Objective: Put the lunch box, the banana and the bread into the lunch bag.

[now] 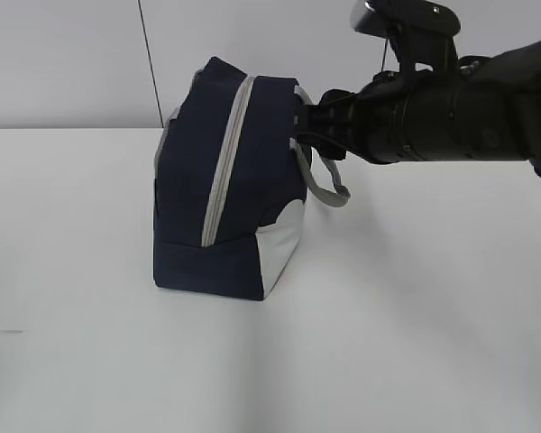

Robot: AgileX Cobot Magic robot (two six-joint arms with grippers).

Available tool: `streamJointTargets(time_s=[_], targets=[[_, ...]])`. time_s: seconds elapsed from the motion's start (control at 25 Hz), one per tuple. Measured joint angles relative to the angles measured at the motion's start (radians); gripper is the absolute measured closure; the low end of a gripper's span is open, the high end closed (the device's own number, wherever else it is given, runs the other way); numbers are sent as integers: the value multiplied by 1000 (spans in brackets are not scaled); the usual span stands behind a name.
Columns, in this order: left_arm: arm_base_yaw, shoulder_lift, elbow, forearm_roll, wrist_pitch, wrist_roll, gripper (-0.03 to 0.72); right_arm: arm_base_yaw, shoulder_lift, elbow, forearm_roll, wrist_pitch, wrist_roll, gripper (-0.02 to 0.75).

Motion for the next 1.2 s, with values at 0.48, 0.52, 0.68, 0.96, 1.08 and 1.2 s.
streamJointTargets(time_s=[0.48, 0.52, 0.68, 0.96, 1.08, 1.2], targets=[[0, 0, 0, -2, 0, 0, 274, 5, 6, 30, 1064, 239, -1364, 353], [0, 0, 0, -2, 0, 0, 274, 5, 6, 32, 1196, 298, -1532, 353], [0, 0, 0, -2, 0, 0, 289, 6, -40, 35, 1584, 474, -2035, 353], [0, 0, 0, -2, 0, 0, 294, 20, -289, 140, 1807, 580, -2309, 353], [0, 0, 0, -2, 0, 0, 294, 20, -391, 244, 1816, 593, -2317, 353], [0, 0, 0, -2, 0, 0, 294, 20, -502, 327, 1817, 621, -2317, 353]])
